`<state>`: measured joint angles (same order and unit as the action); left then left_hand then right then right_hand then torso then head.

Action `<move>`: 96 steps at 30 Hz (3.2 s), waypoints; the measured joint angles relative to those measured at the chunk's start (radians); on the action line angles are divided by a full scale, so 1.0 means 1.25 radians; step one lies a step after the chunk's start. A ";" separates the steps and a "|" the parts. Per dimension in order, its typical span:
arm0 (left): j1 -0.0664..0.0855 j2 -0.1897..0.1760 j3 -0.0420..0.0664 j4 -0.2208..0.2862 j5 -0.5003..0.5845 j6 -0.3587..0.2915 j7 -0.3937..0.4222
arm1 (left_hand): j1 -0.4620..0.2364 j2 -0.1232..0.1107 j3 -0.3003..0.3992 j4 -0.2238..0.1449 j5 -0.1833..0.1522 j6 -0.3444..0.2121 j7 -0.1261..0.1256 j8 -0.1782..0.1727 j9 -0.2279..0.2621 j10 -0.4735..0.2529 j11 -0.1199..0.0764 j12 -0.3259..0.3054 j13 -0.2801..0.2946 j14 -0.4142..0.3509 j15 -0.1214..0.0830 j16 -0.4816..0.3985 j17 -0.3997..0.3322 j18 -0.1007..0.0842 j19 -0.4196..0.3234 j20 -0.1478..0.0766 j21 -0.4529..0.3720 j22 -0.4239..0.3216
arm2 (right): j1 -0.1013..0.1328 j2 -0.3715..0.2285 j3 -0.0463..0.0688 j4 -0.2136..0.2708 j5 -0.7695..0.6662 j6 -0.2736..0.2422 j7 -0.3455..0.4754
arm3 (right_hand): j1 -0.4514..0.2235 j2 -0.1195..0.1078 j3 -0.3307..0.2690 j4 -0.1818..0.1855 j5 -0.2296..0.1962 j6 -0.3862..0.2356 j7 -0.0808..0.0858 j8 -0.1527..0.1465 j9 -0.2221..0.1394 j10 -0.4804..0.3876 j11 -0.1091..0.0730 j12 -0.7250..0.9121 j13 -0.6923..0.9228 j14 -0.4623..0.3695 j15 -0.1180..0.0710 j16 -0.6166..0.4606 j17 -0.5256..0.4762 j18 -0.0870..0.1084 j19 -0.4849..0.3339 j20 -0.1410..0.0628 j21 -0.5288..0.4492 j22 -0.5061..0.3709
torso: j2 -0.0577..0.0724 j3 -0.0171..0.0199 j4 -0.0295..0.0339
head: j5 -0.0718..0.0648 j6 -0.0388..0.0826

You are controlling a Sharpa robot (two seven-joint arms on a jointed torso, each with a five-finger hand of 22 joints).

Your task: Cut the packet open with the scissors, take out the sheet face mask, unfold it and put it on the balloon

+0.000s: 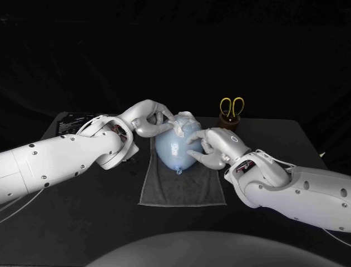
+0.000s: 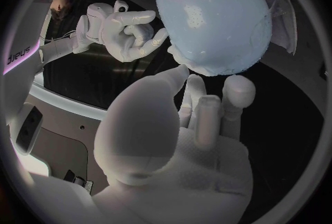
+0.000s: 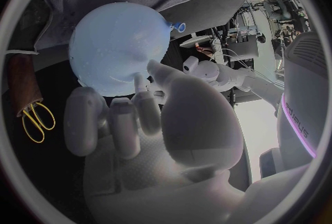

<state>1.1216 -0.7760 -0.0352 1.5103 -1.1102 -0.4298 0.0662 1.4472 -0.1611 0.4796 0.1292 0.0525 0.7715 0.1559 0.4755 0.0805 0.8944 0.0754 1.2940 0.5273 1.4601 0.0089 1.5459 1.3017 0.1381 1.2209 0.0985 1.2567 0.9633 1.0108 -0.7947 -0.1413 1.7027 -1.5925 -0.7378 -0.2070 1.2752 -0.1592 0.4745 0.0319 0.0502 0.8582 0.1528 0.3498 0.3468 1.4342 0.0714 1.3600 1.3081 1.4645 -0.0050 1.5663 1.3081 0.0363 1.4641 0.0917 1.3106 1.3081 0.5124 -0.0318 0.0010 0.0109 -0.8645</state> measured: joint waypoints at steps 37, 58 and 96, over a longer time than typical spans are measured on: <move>0.011 0.043 0.014 -0.041 -0.010 0.032 -0.053 | 0.007 0.005 0.041 -0.014 0.000 0.017 -0.003 -0.031 -0.005 0.049 -0.007 0.022 0.069 0.003 -0.003 0.005 0.005 -0.012 0.026 0.000 0.029 0.043 | -0.002 0.002 -0.001 -0.002 -0.008 0.008 -0.018 | 0.000 0.000 -0.002 -0.002 0.000 0.007 -0.001 0.000 0.000 0.000 0.000 0.000 0.000 -0.001 0.001 -0.001 0.000 0.000 0.001 0.004 0.000 0.000 | 0.000 0.0005 -0.0002 | 0.002 -0.002; 0.012 0.049 0.014 -0.041 -0.021 0.084 -0.069 | -0.009 -0.011 0.043 -0.016 0.000 0.039 -0.010 -0.035 -0.003 0.046 -0.010 0.021 0.077 0.006 -0.006 0.004 0.005 -0.012 0.022 -0.003 0.029 0.043 | -0.003 0.002 -0.001 -0.001 -0.010 0.008 -0.023 | 0.000 0.000 -0.002 -0.002 0.000 0.011 0.001 0.000 0.001 0.000 0.000 0.000 0.000 -0.001 0.001 0.000 0.000 0.000 0.000 0.006 0.000 0.000 | 0.000 0.0000 0.0000 | 0.001 -0.003; 0.012 0.016 0.014 -0.004 -0.023 0.034 -0.021 | -0.005 0.014 0.112 -0.084 -0.002 0.166 -0.037 0.079 0.040 0.108 -0.039 0.029 0.165 0.005 -0.028 0.001 0.005 -0.012 0.027 -0.025 0.045 0.062 | -0.002 0.000 -0.001 0.000 -0.010 0.008 -0.027 | 0.000 0.000 -0.007 -0.002 0.000 0.020 -0.003 0.000 0.000 0.000 0.000 0.000 0.000 -0.002 0.001 0.000 0.000 0.000 0.000 0.006 -0.001 0.000 | 0.000 -0.0001 -0.0001 | 0.000 -0.004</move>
<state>1.1360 -0.7562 -0.0180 1.5054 -1.1387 -0.3879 0.0400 1.4404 -0.1435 0.6201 0.0248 0.0497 0.9791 0.1091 0.5746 0.1300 1.0296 0.0268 1.3304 0.7331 1.4669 -0.0267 1.5477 1.3080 0.1228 1.2542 0.0676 1.3127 1.0404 1.0076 -0.7944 -0.1426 1.7030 -1.6056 -0.7281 -0.2408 1.2751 -0.1592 0.4662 0.0292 0.0502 0.8832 0.1490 0.3499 0.3472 1.4342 0.0713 1.3600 1.3078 1.4626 -0.0032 1.5662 1.3079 0.0363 1.4639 0.0987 1.3097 1.3079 0.5128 -0.0319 0.0009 0.0111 -0.8699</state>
